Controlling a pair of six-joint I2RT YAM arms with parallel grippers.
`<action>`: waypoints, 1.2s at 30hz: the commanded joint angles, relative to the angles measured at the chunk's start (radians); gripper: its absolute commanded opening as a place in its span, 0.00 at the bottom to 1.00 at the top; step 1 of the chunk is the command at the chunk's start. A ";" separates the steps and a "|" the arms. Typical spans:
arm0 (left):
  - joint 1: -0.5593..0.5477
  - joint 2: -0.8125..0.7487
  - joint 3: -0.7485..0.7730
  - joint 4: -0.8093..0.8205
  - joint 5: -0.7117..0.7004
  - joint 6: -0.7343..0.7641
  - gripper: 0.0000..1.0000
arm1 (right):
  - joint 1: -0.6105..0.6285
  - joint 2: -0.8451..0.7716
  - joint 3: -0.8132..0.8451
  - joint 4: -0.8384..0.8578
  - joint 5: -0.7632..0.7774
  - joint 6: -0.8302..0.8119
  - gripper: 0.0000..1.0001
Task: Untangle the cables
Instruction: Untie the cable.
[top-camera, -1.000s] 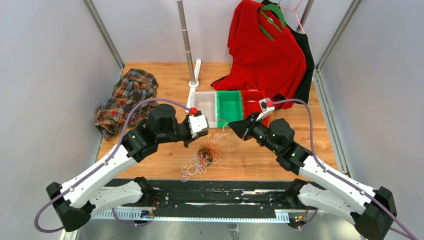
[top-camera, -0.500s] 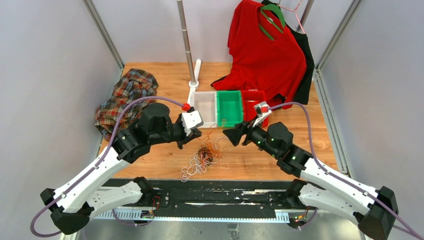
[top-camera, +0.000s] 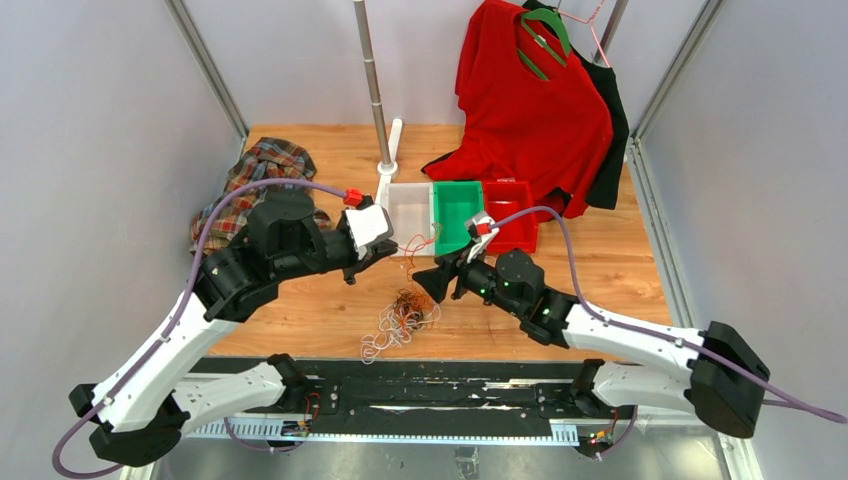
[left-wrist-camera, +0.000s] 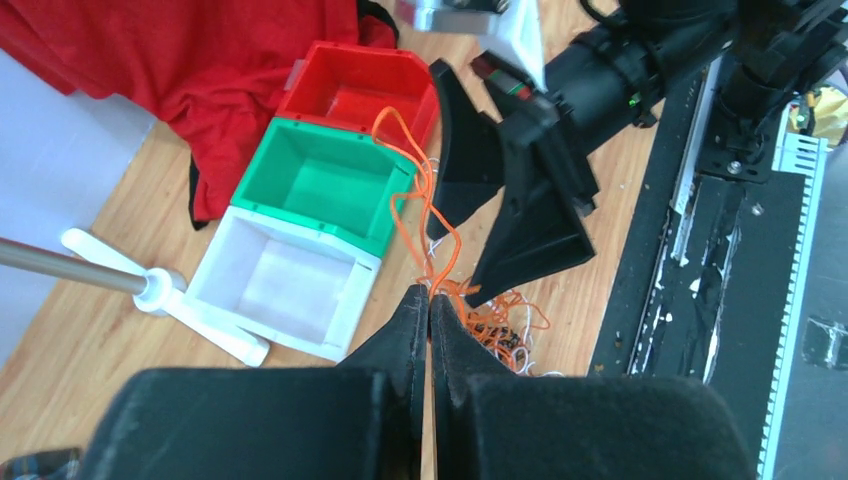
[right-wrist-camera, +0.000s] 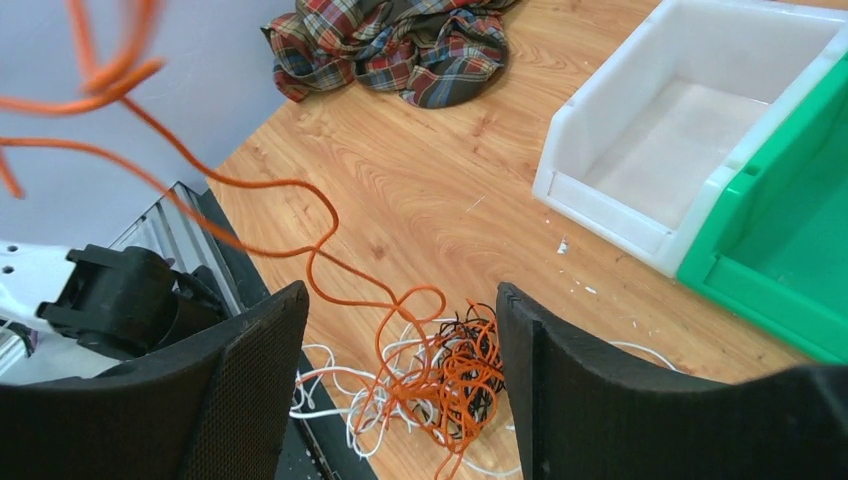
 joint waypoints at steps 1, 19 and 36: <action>0.005 0.003 0.033 -0.079 0.047 0.029 0.00 | 0.024 0.078 0.028 0.179 0.029 0.000 0.69; 0.006 0.015 0.174 -0.119 0.017 0.159 0.01 | 0.104 0.353 0.155 0.234 0.115 0.007 0.62; 0.007 0.109 0.606 -0.034 -0.193 0.347 0.01 | 0.102 0.488 -0.085 0.339 0.180 0.062 0.40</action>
